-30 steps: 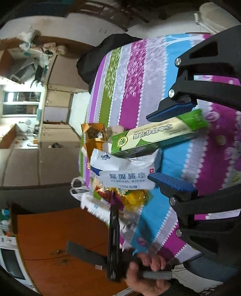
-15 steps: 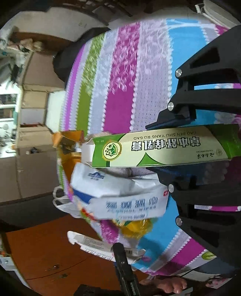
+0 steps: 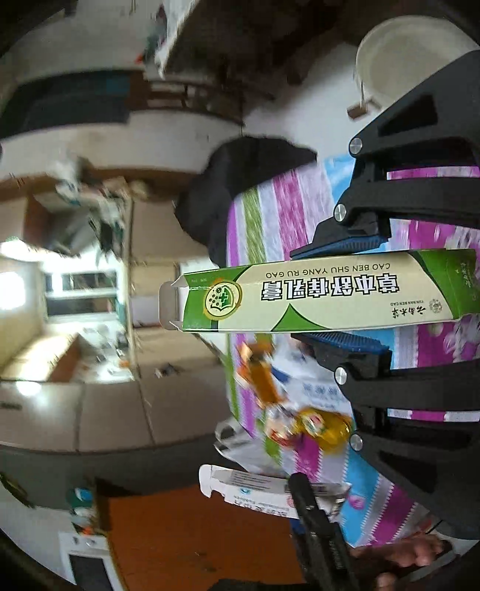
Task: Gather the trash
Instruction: 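Carry both boxes over the white basin on the floor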
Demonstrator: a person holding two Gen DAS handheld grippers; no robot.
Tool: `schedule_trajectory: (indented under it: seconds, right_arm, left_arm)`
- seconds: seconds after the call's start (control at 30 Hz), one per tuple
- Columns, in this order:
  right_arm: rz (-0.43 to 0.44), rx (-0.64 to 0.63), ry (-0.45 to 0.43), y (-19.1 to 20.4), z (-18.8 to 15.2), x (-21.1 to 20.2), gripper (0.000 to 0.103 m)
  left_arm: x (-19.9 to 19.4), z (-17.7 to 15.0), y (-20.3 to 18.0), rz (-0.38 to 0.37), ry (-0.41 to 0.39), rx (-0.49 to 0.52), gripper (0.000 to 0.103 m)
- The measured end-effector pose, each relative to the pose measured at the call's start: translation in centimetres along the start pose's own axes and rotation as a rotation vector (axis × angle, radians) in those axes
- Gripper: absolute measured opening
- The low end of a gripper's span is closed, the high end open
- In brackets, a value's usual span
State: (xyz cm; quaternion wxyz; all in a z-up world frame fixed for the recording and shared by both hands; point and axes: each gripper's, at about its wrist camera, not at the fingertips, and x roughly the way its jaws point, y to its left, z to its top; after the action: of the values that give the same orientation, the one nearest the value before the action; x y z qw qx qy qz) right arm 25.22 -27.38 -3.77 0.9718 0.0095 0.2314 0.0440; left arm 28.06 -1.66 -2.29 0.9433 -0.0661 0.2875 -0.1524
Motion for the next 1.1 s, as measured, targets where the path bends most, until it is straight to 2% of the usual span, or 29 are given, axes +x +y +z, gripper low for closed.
schedule_trajectory:
  seconds: [0.37, 0.53, 0.63, 0.8, 1.0, 1.1]
  right_arm:
    - [-0.173, 0.059, -0.046, -7.7, 1.0, -5.8, 0.035]
    - [-0.261, 0.092, -0.055, -11.6, 1.4, -8.3, 0.035]
    - [-0.309, 0.122, -0.032, -14.7, 1.3, -9.1, 0.035]
    - [-0.347, 0.215, 0.084, -20.2, -0.4, -8.4, 0.035]
    - [-0.378, 0.298, 0.214, -24.8, -3.0, -6.8, 0.035]
    - [-0.389, 0.329, 0.268, -26.0, -4.5, -6.2, 0.035]
  left_arm:
    - [0.3, 1.8, -14.1, -0.168, -0.028, 0.121, 0.046]
    - [1.5, 2.9, -20.0, -0.247, -0.01, 0.181, 0.046]
    - [2.9, 3.2, -23.8, -0.302, 0.013, 0.21, 0.046]
    - [7.0, 2.6, -31.0, -0.397, 0.119, 0.251, 0.046]
    - [13.7, -0.1, -37.6, -0.432, 0.297, 0.288, 0.046]
    - [17.3, -2.2, -38.6, -0.426, 0.377, 0.288, 0.046]
